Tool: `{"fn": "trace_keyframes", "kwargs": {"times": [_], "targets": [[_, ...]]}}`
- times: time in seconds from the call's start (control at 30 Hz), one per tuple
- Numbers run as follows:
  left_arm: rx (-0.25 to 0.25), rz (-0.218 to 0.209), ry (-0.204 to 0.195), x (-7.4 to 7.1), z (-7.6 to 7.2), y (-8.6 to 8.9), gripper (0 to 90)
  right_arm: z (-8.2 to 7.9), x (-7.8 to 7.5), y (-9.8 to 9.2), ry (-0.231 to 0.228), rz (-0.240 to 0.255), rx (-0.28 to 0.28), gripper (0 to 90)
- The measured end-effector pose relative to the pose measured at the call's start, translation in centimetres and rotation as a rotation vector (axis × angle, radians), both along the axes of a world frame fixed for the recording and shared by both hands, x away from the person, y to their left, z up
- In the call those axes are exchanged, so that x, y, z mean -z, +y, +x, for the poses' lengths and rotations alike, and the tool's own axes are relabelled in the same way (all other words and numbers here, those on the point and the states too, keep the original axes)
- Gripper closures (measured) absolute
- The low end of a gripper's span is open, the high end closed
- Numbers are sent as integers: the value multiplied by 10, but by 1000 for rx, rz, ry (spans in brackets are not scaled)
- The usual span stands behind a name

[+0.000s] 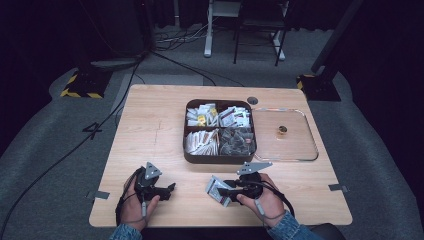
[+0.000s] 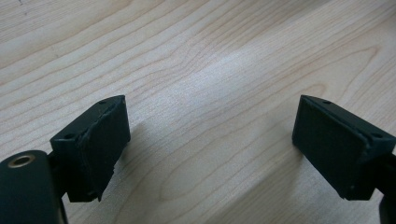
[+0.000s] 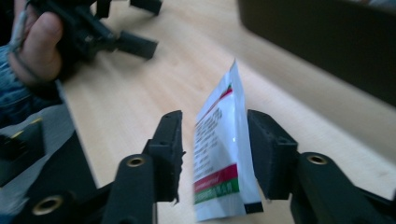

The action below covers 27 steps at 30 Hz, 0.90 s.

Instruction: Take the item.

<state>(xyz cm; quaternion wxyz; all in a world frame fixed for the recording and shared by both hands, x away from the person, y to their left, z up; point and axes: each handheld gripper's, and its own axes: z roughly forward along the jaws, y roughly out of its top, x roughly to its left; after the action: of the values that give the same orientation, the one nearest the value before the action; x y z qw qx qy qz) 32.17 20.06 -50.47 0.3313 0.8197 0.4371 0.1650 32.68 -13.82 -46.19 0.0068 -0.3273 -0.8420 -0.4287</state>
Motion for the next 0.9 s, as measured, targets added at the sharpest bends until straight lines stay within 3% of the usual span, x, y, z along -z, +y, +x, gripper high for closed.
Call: {"fn": "trace_keyframes", "kwargs": {"times": [0.1,0.2,0.4,0.63,0.9], "targets": [[0,0,0,0,0,0,116,4,-2,-5,-63,2,33,530],[0,0,0,0,0,0,117,7,-5,-10,-86,9,51,526],[-2,0,2,0,0,0,117,10,-11,-15,-94,28,44,516],[1,0,0,0,0,0,116,14,-35,-33,-141,45,16,479],[-3,-1,3,0,0,0,117,23,-49,-71,-178,22,95,447]]}}
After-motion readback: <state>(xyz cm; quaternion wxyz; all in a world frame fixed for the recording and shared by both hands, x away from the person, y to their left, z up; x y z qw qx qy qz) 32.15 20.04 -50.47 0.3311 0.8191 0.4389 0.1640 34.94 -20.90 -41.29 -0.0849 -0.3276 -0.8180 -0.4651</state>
